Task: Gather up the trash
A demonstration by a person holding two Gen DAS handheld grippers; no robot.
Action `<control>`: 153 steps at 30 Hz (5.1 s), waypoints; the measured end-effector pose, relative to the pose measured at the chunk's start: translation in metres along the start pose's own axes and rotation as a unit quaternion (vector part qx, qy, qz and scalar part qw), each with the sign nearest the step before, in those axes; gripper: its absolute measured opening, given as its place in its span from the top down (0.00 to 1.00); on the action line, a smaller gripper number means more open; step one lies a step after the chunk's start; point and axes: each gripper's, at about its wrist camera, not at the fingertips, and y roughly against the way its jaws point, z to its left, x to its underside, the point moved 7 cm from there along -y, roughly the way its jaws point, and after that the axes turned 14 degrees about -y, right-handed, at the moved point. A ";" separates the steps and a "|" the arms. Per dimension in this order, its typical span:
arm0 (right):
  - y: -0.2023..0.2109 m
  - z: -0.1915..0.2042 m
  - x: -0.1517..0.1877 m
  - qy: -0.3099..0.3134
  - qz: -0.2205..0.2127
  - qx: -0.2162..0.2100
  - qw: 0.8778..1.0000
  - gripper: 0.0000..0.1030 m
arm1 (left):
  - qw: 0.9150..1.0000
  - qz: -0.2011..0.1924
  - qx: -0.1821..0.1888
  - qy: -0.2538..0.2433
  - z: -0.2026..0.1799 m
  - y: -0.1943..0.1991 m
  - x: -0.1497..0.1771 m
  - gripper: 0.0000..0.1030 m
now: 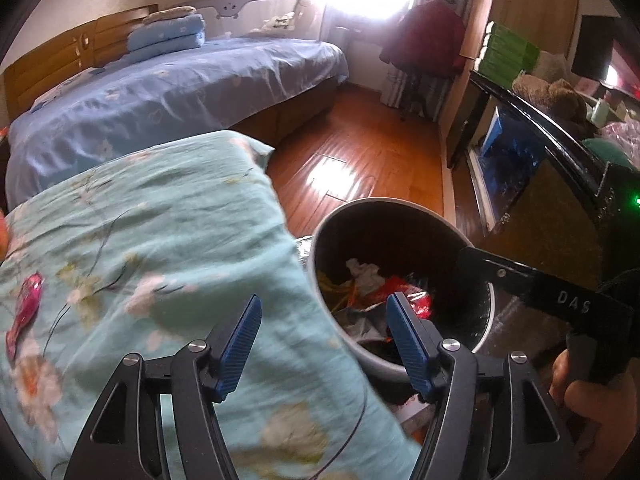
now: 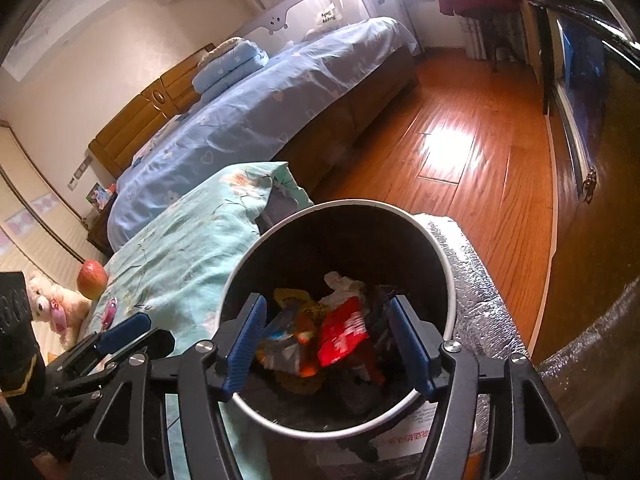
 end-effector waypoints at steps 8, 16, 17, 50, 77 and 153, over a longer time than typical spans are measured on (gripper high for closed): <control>0.019 0.031 0.031 0.019 -0.010 -0.018 1.000 0.27 | 0.999 -0.025 -0.024 0.036 0.020 0.050 0.036 0.37; 0.037 0.074 0.073 0.052 -0.032 -0.047 0.997 0.14 | 0.995 -0.051 -0.072 0.049 0.039 0.106 0.079 0.35; 0.039 0.079 0.079 0.058 -0.036 -0.049 0.996 0.14 | 0.994 -0.054 -0.075 0.050 0.041 0.112 0.084 0.35; 0.073 0.159 0.131 0.197 -0.181 -0.068 0.961 0.00 | 0.935 -0.196 -0.292 0.053 0.047 0.238 0.146 0.01; 0.079 0.163 0.133 0.192 -0.178 -0.076 0.962 0.00 | 0.936 -0.187 -0.296 0.046 0.052 0.235 0.146 0.01; 0.083 0.166 0.137 0.190 -0.172 -0.080 0.963 0.00 | 0.938 -0.177 -0.293 0.044 0.057 0.228 0.150 0.01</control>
